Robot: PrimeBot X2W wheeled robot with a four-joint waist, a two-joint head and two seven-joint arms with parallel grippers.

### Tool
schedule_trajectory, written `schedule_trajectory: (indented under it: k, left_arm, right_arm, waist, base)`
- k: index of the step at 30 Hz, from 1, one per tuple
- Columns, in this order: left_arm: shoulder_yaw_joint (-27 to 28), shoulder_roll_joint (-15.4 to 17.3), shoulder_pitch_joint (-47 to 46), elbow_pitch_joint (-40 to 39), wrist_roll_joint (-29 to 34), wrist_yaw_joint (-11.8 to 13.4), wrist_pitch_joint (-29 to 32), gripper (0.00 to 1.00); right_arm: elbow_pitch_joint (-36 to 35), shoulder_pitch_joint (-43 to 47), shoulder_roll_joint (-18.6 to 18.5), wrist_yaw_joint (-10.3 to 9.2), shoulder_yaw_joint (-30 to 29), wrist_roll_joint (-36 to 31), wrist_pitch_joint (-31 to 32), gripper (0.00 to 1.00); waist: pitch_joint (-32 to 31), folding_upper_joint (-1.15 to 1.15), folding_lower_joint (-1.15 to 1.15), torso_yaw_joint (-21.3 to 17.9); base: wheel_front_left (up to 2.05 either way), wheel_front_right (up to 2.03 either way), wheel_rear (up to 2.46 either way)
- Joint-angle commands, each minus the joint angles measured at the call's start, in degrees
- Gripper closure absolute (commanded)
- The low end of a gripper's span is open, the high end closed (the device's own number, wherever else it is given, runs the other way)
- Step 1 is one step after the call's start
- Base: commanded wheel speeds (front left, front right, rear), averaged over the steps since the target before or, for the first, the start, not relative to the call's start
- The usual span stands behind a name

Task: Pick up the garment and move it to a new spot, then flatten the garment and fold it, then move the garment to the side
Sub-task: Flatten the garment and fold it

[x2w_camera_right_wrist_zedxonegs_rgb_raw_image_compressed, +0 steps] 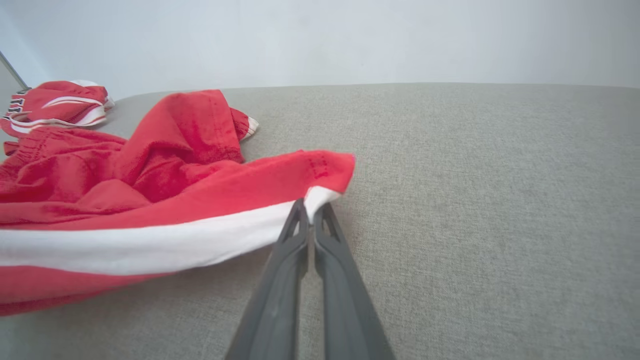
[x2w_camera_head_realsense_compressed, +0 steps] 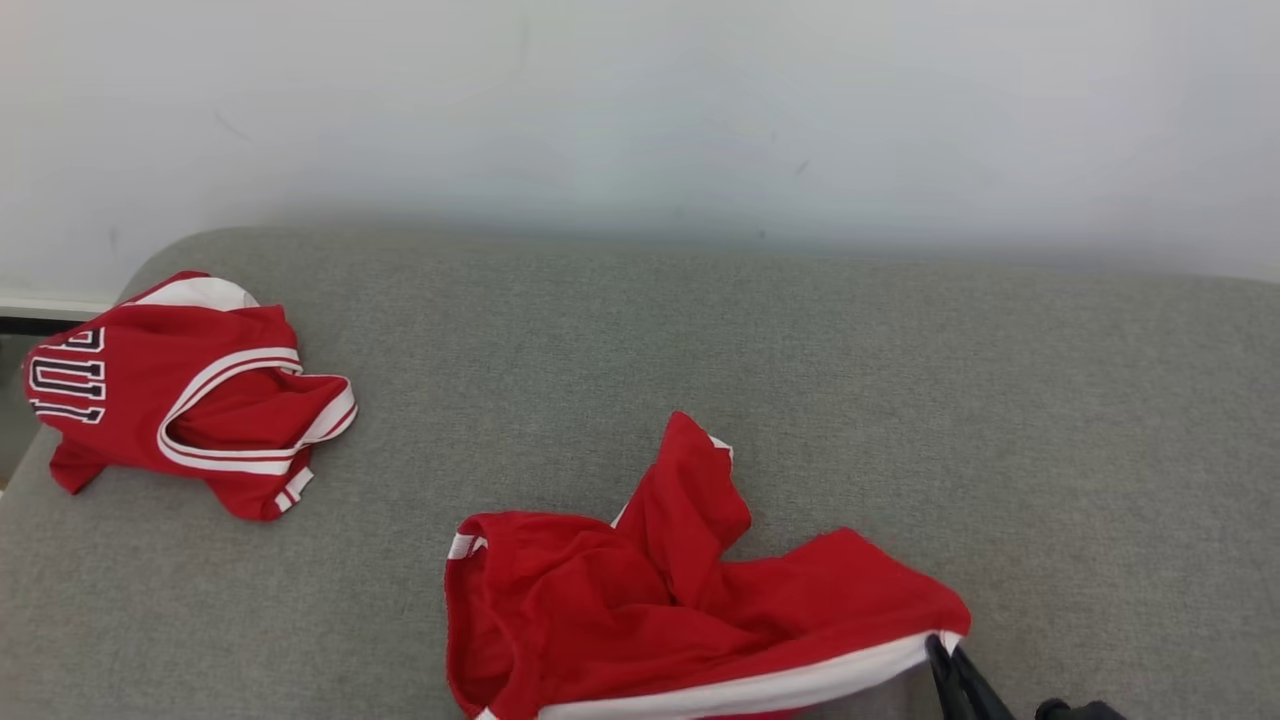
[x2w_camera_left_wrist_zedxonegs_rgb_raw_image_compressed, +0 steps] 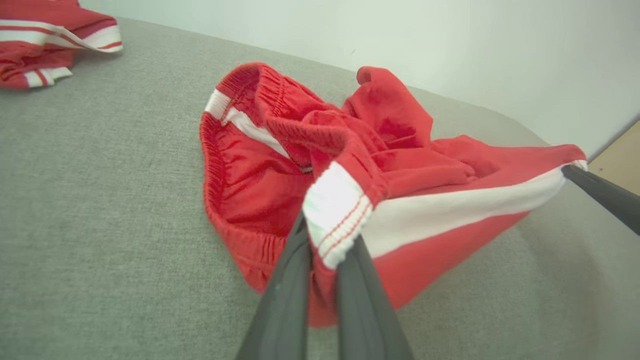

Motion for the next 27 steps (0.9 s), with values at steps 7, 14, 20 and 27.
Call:
schedule_trajectory:
  k: [7, 14, 20, 27]
  left_arm:
    - [1.09, 1.14, -11.38, -1.27, -0.56, 0.11, 3.37, 1.0]
    - [0.98, 3.36, -34.89, 1.67, -6.35, 0.11, 15.88, 1.0]
    - [7.42, 4.13, -59.71, 8.95, -13.94, 0.93, 26.78, 1.0]
    - [8.96, 4.05, -88.09, 20.17, -12.96, 5.37, 34.83, 1.0]
  right_arm:
    - [-3.5, -7.48, -2.18, 0.07, 1.76, 4.34, -0.07, 1.0]
    - [-0.25, -27.94, -5.73, 0.07, 4.19, 11.27, 4.19, 1.0]
    - [6.44, -53.39, -6.09, 0.07, 4.04, 18.58, 10.16, 1.0]
    - [17.76, -82.94, -4.56, 0.06, 2.83, 23.26, 16.31, 1.0]
  waist:
    - [1.75, 0.0, 0.0, -1.6]
    - [9.41, 0.0, 0.0, -3.79]
    - [18.88, 0.0, 0.0, -6.35]
    - [28.91, 0.0, 0.0, -9.1]
  base:
    - [0.0, 0.0, 0.0]
    - [0.0, 0.0, 0.0]
    - [0.0, 0.0, 0.0]
    - [0.0, 0.0, 0.0]
